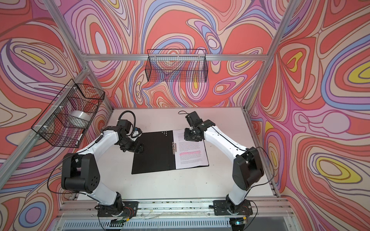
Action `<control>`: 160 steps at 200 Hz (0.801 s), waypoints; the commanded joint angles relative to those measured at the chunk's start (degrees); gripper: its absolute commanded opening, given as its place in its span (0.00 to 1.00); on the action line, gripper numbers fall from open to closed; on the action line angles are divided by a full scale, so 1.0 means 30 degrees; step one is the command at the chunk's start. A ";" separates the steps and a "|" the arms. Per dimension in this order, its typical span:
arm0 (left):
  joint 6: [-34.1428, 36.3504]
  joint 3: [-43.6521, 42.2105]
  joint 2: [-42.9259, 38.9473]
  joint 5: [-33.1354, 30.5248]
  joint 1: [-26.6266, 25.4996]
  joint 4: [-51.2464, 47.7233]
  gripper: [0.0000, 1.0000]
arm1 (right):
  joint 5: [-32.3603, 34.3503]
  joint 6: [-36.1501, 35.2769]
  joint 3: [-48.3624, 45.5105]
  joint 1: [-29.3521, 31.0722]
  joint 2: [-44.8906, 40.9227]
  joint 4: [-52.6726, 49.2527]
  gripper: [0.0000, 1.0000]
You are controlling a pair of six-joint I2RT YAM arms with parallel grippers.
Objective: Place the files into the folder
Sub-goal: 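Release the clip and move the right gripper to the papers' outer edge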
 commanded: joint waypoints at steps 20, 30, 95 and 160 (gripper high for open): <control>-0.1768 0.0134 0.1777 0.1951 0.1505 0.0024 0.91 | -0.0902 0.0917 -0.4904 -0.2049 -0.2644 0.3190 0.38; -0.1611 0.0185 0.2244 0.2154 0.1767 0.0211 0.90 | -0.1034 0.0775 -0.5734 -0.2526 -0.3053 0.3469 0.38; -0.0939 0.1170 0.3450 0.2311 0.1837 -0.0136 0.86 | -0.2257 -0.0049 -0.8280 -0.5059 -0.4659 0.4509 0.40; -0.1090 0.0496 0.3340 0.2060 0.1929 0.0030 0.89 | -0.4923 -0.1612 -0.7841 -0.7244 -0.2831 0.4439 0.41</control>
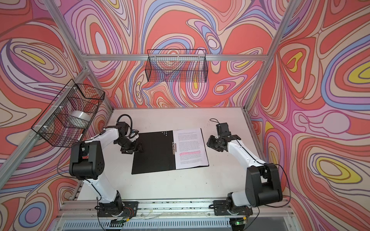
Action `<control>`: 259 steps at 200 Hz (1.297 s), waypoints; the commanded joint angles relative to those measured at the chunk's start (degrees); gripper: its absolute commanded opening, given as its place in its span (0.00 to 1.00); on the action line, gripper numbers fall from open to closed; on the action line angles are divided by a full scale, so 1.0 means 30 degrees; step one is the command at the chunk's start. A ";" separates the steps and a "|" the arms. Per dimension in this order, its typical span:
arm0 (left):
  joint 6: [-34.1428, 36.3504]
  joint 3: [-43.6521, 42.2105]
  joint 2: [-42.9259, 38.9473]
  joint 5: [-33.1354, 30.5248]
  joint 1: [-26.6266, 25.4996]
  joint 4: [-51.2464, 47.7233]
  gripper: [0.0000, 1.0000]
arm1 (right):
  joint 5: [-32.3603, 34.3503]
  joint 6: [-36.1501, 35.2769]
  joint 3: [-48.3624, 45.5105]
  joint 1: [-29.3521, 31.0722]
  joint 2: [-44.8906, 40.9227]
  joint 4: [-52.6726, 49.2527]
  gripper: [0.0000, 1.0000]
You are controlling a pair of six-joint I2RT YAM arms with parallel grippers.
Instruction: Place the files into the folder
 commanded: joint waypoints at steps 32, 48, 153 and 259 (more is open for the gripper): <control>0.0627 -0.0571 -0.0121 -0.0684 0.0213 -0.0459 0.94 | -0.2028 -0.1754 0.0618 -0.0531 0.2644 0.0344 0.41; 0.0688 -0.0563 -0.0010 -0.0875 0.0268 -0.0681 0.94 | -0.2373 -0.2022 0.0711 -0.0538 0.3267 0.0561 0.41; 0.1068 -0.0469 0.1037 0.0851 0.0887 -0.1137 0.91 | -0.2994 -0.3518 0.1469 -0.0518 0.5712 0.0085 0.41; 0.1775 0.0935 0.3148 0.3466 0.0872 -0.2439 0.85 | -0.3629 -0.3360 0.0180 -0.0510 0.5891 -0.0887 0.41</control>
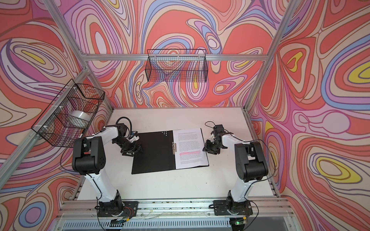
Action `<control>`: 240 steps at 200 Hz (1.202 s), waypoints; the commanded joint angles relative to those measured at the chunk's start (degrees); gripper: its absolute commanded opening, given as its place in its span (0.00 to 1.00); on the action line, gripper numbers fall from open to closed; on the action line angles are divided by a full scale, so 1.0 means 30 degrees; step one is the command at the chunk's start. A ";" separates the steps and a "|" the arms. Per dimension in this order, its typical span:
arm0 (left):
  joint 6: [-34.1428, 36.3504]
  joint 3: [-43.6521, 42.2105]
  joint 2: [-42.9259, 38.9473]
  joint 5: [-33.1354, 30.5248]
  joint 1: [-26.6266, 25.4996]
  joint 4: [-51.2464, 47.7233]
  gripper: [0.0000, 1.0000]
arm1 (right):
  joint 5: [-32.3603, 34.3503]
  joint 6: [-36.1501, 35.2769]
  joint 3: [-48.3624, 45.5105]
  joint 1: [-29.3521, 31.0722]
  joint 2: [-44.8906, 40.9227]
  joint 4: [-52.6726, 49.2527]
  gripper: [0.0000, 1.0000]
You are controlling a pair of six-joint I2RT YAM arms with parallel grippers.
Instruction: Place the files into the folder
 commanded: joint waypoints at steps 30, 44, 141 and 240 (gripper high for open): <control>0.0964 0.0130 0.1400 0.1279 0.0030 -0.0715 0.85 | -0.0727 0.0247 -0.1438 -0.0052 -0.0246 -0.0922 0.41; 0.1028 0.0223 0.1376 0.1230 0.0049 -0.0759 0.84 | -0.0446 0.0296 -0.1670 -0.0047 -0.0612 -0.1137 0.41; 0.1166 0.0321 0.1346 0.1344 0.0047 -0.0962 0.83 | -0.0347 0.0401 -0.2188 0.0186 -0.2293 -0.2499 0.41; 0.1765 0.0723 0.1046 0.3506 0.0049 -0.1841 0.82 | -0.0213 0.0302 -0.1866 0.0183 -0.1753 -0.2345 0.41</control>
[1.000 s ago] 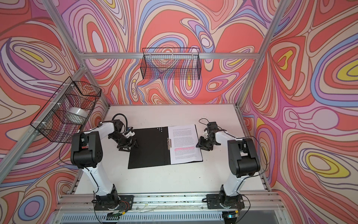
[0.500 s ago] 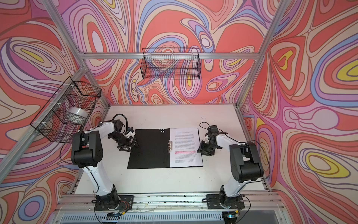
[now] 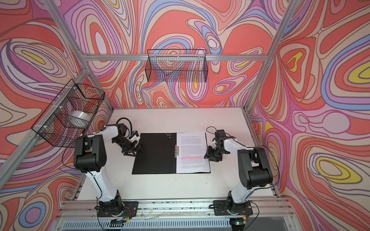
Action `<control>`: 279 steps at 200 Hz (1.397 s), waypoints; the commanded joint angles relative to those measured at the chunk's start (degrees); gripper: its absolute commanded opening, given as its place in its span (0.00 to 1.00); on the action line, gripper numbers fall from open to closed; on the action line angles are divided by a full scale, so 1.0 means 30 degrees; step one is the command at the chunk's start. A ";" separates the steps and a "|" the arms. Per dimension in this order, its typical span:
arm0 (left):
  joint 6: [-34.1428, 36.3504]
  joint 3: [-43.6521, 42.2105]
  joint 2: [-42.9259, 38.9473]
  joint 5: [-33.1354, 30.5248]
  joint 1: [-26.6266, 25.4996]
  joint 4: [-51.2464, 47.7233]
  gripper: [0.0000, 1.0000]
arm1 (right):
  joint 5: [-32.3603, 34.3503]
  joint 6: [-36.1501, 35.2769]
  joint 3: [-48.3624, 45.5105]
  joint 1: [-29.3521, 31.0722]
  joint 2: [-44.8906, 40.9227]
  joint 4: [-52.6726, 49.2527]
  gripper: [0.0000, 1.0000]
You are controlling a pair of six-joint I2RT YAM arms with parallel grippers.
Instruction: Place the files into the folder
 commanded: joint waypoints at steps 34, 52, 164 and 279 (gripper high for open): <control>0.1191 -0.0064 -0.0388 0.3162 -0.0148 -0.1220 0.81 | -0.0052 -0.0077 0.0094 0.0140 0.0322 -0.0169 0.41; 0.1520 -0.0094 -0.0727 0.3834 -0.0148 -0.1464 0.81 | -0.0083 -0.0107 0.0124 0.0140 0.0368 -0.0208 0.41; 0.3209 -0.0341 -0.2025 0.6343 -0.0016 -0.2736 0.80 | -0.0230 -0.0209 0.0272 0.0156 0.0504 -0.0289 0.41; 0.5217 -0.0592 -0.3021 0.8008 0.0083 -0.3662 0.79 | -0.0347 -0.0166 0.0420 0.0140 0.0735 -0.0206 0.41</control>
